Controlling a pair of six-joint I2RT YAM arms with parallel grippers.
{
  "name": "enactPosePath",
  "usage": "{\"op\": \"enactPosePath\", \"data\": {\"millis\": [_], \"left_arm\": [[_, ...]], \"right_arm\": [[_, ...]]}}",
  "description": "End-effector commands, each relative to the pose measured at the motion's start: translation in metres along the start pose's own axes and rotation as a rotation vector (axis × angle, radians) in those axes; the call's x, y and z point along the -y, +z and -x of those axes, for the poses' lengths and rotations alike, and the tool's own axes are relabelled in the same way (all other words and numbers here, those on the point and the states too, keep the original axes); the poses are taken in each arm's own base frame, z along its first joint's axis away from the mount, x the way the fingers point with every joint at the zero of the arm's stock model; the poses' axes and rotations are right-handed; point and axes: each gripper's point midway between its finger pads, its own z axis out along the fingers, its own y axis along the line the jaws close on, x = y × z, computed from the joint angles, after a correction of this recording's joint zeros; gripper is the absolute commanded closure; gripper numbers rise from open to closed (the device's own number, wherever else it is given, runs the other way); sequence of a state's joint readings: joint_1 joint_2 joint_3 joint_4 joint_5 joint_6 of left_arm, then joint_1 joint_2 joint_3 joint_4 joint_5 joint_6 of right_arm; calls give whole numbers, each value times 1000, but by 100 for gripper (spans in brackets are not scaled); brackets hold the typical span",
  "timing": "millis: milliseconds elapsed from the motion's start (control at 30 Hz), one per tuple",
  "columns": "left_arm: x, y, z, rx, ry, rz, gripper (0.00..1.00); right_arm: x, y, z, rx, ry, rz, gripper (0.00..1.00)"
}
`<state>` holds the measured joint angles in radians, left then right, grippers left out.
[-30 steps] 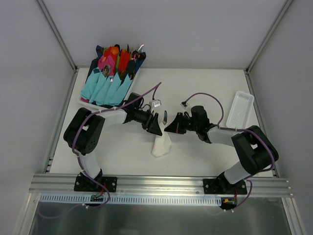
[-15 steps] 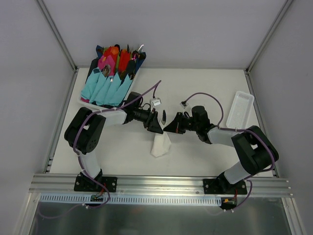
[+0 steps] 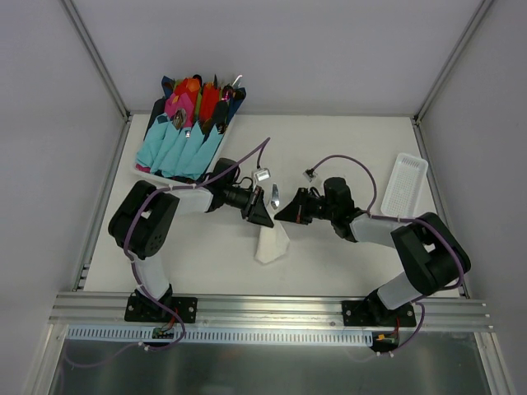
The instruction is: Place the utensils on the paper napkin and roll it up
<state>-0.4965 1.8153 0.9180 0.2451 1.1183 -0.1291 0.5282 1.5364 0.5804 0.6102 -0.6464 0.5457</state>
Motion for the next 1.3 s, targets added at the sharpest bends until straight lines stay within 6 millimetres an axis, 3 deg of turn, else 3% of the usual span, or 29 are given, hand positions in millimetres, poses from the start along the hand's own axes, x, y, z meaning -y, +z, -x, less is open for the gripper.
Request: {"op": "enactPosePath", "data": {"millis": [0,167,333,467,667,767,833,933,967,1000,1067,1267], "left_arm": [[20,0,13,33,64,-70,78],[33,-3,23,70,11,-83,86],[56,-13,41,129,0,-70,100],[89,-30,61,165,14,-52,100],[113,-63,91,247,23,17,100],[124,-86,106,311,19,38,100],[133,-101,116,364,39,50,100],[145,-123,129,444,47,81,100],[148,-129,133,467,45,87,100],[152,-139,137,502,54,99,100],[160,-147,142,538,36,89,100],[172,-161,147,597,23,99,100]], "right_arm": [[-37,-6,16,45,-75,116,100],[-45,-8,16,44,-78,134,100],[-64,-16,15,33,-82,156,100],[-91,-33,32,66,-142,136,83],[-133,-85,63,188,-235,20,61],[-151,-117,78,286,-267,-16,59],[-153,-133,84,327,-290,-78,59],[-164,-149,83,378,-316,-90,67],[-172,-154,81,394,-334,-77,79],[-173,-155,82,412,-336,-90,85],[-186,-153,75,399,-371,-74,95],[-210,-130,65,389,-457,-101,97]]}}
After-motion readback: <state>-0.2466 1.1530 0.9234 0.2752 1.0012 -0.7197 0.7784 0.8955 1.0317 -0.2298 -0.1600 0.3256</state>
